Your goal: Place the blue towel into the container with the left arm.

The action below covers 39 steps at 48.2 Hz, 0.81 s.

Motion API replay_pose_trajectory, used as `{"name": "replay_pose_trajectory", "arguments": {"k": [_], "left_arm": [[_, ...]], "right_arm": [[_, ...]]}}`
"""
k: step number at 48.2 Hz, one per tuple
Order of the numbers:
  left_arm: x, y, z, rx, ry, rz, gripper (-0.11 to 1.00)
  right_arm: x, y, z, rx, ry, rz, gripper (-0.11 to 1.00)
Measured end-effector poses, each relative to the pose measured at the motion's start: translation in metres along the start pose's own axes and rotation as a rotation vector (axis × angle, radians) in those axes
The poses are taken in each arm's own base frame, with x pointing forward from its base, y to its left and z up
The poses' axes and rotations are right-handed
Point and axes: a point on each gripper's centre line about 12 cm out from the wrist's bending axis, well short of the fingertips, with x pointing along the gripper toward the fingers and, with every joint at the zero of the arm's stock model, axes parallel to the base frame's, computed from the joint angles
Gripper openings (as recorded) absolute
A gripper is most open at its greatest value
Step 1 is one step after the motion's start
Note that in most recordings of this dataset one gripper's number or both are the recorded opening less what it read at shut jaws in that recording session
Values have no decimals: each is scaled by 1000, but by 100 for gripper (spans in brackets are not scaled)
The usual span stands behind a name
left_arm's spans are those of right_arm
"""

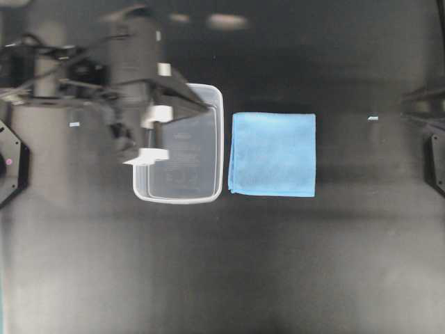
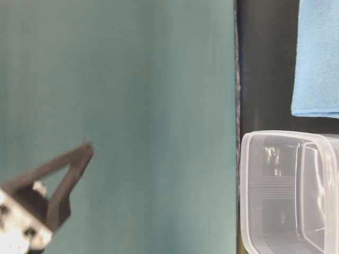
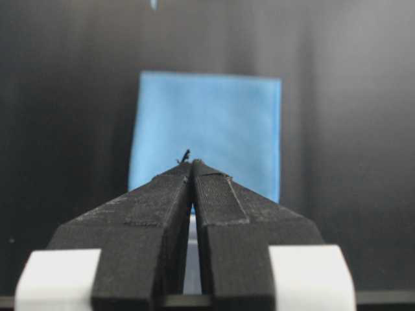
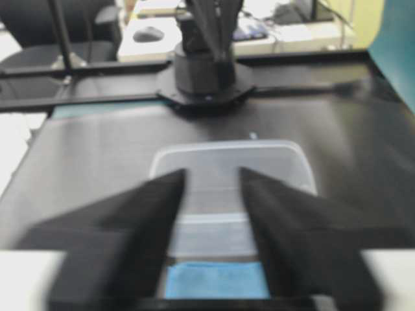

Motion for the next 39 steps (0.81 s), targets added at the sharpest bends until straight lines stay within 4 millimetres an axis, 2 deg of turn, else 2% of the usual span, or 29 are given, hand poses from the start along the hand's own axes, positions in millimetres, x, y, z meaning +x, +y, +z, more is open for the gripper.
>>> {"name": "replay_pose_trajectory", "arguments": {"k": [3,6,13,15,18,27,30,33,39], "left_arm": [[12,1,3,2,52,1,1],[22,1,7,3,88,1,1],[46,1,16,6,153,0,1],[53,2,17,5,174,1,5],[63,4,17,2,198,3,16],[88,15,17,-8,244,20,71],[97,15,18,-10,256,18,84],[108,14,14,-1,285,16,90],[144,12,-4,19,389,6,88]], "right_arm": [[-1,-2,0,14,2,-11,69],[-1,-3,0,16,1,-17,78],[-3,-3,-1,13,-2,-18,77],[-4,-3,-1,10,-7,-18,76],[-6,-3,0,12,-15,-20,76],[-16,-4,0,10,-37,-24,76],[-19,-4,-1,12,-38,-27,76],[-21,-4,-2,11,-37,-28,76],[-24,-4,-5,10,-40,-28,76]]}}
